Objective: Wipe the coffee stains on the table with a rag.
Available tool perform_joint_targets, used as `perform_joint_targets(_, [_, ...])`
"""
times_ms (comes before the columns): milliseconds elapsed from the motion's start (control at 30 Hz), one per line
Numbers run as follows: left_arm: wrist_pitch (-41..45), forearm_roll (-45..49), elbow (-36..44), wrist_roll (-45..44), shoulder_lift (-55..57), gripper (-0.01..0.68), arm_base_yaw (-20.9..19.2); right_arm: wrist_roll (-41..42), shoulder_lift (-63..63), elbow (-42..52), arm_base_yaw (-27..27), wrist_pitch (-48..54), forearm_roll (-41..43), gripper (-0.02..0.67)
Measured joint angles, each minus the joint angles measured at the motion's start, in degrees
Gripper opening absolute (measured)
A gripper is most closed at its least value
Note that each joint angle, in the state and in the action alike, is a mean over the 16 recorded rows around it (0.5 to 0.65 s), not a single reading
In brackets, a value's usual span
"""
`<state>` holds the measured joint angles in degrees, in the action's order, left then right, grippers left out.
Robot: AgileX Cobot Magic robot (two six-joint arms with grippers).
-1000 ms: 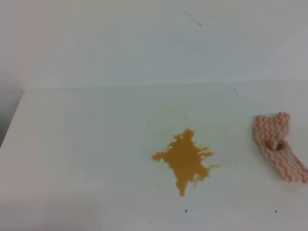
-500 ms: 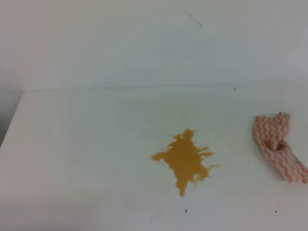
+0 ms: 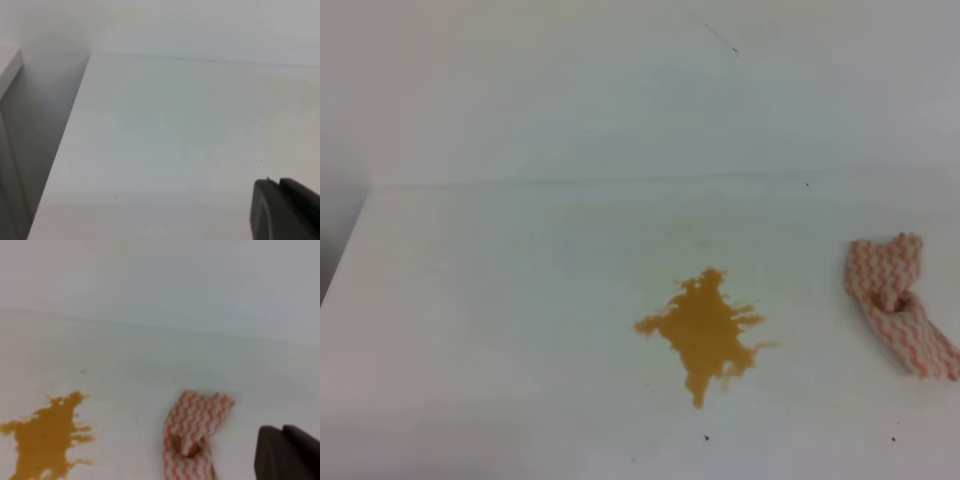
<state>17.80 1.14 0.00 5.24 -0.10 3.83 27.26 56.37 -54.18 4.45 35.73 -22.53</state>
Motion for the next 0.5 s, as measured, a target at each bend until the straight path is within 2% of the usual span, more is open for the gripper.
perform_joint_targets(300, [0.0, 0.0, 0.0, 0.0, 0.0, -0.003, 0.0, -4.0, 16.1, -14.7, -0.8, 14.5, 2.2, 0.009])
perform_joint_targets(500, [0.0, 0.0, 0.0, 0.0, 0.1, -0.003, 0.0, -7.4, 27.4, -23.4, -3.7, 20.7, 6.8, 0.084])
